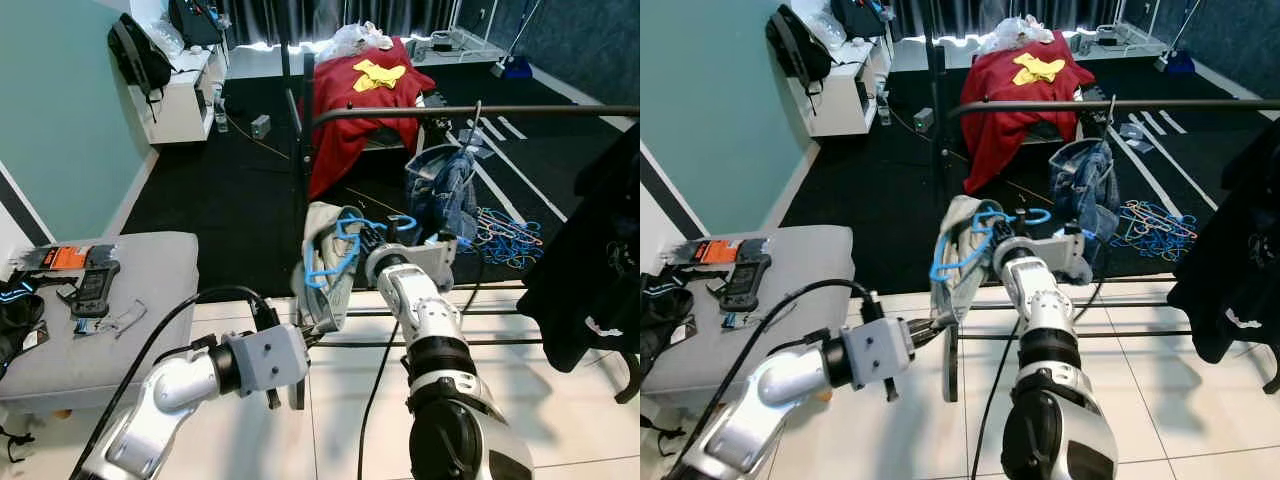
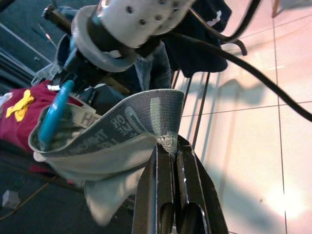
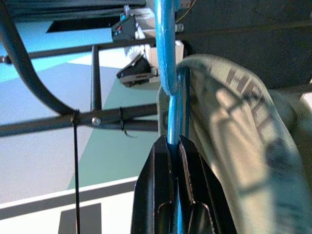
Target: Hang hanger
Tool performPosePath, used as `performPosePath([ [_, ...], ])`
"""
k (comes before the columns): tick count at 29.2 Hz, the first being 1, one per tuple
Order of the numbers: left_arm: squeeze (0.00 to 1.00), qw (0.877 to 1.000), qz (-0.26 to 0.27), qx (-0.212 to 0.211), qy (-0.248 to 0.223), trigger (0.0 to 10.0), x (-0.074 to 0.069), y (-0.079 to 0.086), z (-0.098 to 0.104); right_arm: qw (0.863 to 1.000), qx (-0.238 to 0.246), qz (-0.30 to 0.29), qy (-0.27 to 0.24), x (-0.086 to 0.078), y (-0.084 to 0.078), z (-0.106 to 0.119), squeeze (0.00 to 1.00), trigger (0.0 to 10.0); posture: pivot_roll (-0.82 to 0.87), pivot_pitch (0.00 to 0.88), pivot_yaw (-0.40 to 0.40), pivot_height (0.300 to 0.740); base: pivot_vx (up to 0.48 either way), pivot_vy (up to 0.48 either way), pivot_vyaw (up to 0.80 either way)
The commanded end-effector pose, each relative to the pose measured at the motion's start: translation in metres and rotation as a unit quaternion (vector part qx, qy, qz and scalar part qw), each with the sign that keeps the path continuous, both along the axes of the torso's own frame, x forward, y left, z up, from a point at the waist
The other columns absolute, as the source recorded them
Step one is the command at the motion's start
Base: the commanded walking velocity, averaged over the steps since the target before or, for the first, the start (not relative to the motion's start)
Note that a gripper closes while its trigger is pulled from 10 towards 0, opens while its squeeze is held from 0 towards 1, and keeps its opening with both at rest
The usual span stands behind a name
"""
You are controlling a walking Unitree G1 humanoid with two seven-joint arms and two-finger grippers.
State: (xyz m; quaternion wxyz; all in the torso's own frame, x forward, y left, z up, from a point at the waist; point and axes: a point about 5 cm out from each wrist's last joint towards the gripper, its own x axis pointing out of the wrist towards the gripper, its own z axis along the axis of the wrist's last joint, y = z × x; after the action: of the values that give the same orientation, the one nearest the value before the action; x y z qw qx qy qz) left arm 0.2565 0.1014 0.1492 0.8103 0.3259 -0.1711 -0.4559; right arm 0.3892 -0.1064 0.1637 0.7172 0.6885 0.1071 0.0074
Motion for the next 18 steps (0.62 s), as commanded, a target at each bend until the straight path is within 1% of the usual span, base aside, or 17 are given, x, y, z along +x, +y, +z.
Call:
performPosePath([
  [1, 0.00, 1.000, -0.012, -0.007, -0.008, 10.0, -0.001, -0.006, 0.003, 1.000, 0.000, 0.005, 0.001, 0.000, 0.007, 0.001, 0.00, 10.0, -0.03, 0.081, 0.012, 0.740, 0.000, 0.000, 0.00],
  [3, 0.00, 1.000, -0.019, -0.014, -0.013, 10.0, -0.002, -0.009, 0.006, 1.000, -0.007, 0.001, 0.002, 0.001, 0.006, 0.000, 0.00, 10.0, -0.03, 0.081, 0.013, 0.740, 0.000, 0.000, 0.00],
  [6, 0.00, 0.998, -0.038, -0.041, -0.033, 10.0, -0.004, -0.020, 0.018, 0.999, -0.046, -0.009, 0.001, 0.002, 0.003, -0.003, 0.00, 10.0, -0.03, 0.081, 0.013, 0.740, 0.000, 0.000, 0.00],
  [7, 0.00, 0.998, -0.038, -0.041, -0.033, 10.0, -0.004, -0.020, 0.018, 0.999, -0.046, -0.009, 0.001, 0.002, 0.003, -0.003, 0.00, 10.0, -0.03, 0.081, 0.013, 0.740, 0.000, 0.000, 0.00],
  [9, 0.00, 0.997, -0.041, -0.052, -0.043, 10.0, -0.004, -0.023, 0.025, 0.998, -0.069, -0.012, -0.004, 0.002, 0.001, -0.004, 0.00, 10.0, -0.03, 0.078, 0.012, 0.740, 0.000, 0.000, 0.00],
  [10, 0.00, 0.997, -0.041, -0.052, -0.043, 10.0, -0.004, -0.023, 0.025, 0.998, -0.069, -0.012, -0.004, 0.002, 0.001, -0.004, 0.00, 10.0, -0.03, 0.078, 0.012, 0.740, 0.000, 0.000, 0.00],
  [11, 0.00, 0.997, -0.042, -0.052, -0.046, 10.0, -0.003, -0.021, 0.027, 0.997, -0.076, -0.014, -0.005, 0.002, 0.000, -0.004, 0.00, 10.0, -0.03, 0.076, 0.012, 0.740, 0.000, 0.000, 0.00],
  [14, 0.00, 0.998, -0.032, -0.043, -0.044, 10.0, -0.002, -0.007, 0.024, 0.995, -0.092, -0.022, -0.009, 0.002, -0.006, -0.005, 0.00, 10.0, -0.03, 0.075, 0.012, 0.740, 0.000, 0.000, 0.00],
  [18, 0.00, 0.998, -0.026, -0.041, -0.042, 10.0, -0.003, -0.001, 0.023, 0.995, -0.095, -0.029, -0.008, 0.002, -0.009, -0.005, 0.00, 10.0, -0.03, 0.074, 0.013, 0.740, 0.000, 0.000, 0.00],
])
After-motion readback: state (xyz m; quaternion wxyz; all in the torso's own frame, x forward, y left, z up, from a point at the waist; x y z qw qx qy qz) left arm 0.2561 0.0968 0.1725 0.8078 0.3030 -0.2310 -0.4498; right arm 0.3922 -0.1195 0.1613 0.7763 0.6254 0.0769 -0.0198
